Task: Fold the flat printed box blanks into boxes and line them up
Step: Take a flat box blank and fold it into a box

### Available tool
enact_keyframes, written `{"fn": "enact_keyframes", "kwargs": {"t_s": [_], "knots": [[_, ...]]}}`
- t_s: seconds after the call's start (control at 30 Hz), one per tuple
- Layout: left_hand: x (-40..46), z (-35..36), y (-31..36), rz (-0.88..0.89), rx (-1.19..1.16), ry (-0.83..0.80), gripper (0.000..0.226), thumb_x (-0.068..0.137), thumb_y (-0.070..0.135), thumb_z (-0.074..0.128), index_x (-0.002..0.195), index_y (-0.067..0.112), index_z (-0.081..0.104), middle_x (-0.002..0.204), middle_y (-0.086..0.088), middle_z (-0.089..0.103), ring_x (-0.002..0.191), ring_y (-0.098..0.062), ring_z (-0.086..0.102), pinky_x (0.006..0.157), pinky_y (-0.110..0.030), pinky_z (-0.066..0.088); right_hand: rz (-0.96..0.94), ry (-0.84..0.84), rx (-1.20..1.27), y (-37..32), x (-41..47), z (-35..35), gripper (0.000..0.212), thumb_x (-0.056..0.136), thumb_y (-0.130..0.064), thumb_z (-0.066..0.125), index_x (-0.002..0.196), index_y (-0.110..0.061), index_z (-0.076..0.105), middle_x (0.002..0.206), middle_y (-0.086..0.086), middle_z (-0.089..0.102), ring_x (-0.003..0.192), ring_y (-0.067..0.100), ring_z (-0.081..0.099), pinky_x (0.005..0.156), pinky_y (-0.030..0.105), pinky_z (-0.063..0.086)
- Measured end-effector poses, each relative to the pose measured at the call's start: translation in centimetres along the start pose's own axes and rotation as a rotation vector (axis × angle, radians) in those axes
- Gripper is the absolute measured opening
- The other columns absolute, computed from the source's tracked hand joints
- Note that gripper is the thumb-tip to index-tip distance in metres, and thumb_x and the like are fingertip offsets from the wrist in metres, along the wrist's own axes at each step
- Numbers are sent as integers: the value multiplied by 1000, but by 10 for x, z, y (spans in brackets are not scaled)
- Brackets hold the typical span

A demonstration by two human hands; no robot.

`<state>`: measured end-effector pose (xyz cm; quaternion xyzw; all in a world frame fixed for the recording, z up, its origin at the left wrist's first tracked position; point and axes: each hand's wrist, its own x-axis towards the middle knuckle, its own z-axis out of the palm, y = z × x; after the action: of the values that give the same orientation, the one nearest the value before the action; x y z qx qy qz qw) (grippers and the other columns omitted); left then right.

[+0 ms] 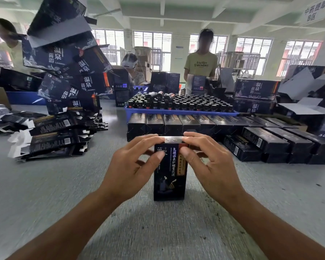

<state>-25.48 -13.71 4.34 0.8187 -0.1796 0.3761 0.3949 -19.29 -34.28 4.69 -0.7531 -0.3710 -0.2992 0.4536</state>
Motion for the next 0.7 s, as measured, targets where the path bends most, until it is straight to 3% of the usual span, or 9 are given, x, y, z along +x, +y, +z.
{"fn": "enact_keyframes", "kwargs": {"t_s": [0.1, 0.17, 0.2, 0.33, 0.47, 0.53, 0.6, 0.7], "knots": [[-3, 1, -5, -175, -58, -136, 48, 93, 41, 62, 136, 53, 44, 116, 18, 65, 88, -5, 71, 66, -26, 60, 136, -185, -121, 5, -7, 4, 56, 99, -45, 55, 150, -45, 33, 141, -14, 52, 113, -2, 58, 91, 29, 56], [-2, 4, -10, -228, -2, -76, 52, 92, 37, 65, 132, 57, 39, 107, 18, 65, 80, -6, 71, 63, -25, 60, 210, -299, -214, 7, -11, 8, 75, 96, -46, 60, 152, -53, 11, 151, -14, 43, 118, 6, 57, 97, 36, 54], [-1, 5, -13, -264, 12, -30, 52, 92, 35, 66, 131, 56, 39, 104, 16, 66, 77, -7, 71, 62, -27, 60, 218, -342, -245, 8, -12, 10, 78, 94, -47, 62, 150, -54, 10, 155, -15, 38, 122, 8, 55, 101, 37, 52], [0, 11, -25, -490, -169, 106, 48, 90, 31, 72, 123, 50, 42, 101, 0, 69, 72, -16, 74, 61, -32, 59, 129, -461, -355, -1, -23, 24, 74, 82, -69, 61, 142, -45, 25, 157, -11, 31, 127, 13, 49, 107, 35, 47], [-2, 18, -28, -557, -283, 55, 55, 89, 40, 68, 134, 51, 39, 105, -1, 71, 75, -20, 75, 65, -36, 60, 128, -404, -434, 3, -22, 28, 59, 84, -54, 58, 135, -39, 33, 153, -2, 38, 121, 21, 53, 99, 39, 53], [-5, 19, -32, -532, -204, -48, 67, 81, 56, 62, 140, 58, 30, 108, 10, 68, 77, -13, 75, 69, -35, 58, 215, -344, -499, 18, -10, 20, 56, 86, -52, 55, 137, -37, 37, 153, -2, 39, 122, 22, 53, 98, 38, 52], [-10, 18, -37, -454, 7, -210, 64, 77, 69, 53, 135, 70, 25, 109, 23, 63, 81, 1, 70, 73, -28, 54, 311, -268, -606, 39, 4, 2, 52, 89, -49, 52, 138, -33, 42, 153, 1, 39, 124, 25, 53, 96, 37, 50], [-12, 18, -45, -388, 195, -325, 56, 82, 69, 48, 135, 64, 31, 102, 27, 64, 88, 10, 62, 77, -22, 53, 481, -194, -764, 76, 26, -33, 52, 92, -45, 48, 140, -27, 45, 150, 8, 42, 120, 34, 53, 96, 44, 48]]}}
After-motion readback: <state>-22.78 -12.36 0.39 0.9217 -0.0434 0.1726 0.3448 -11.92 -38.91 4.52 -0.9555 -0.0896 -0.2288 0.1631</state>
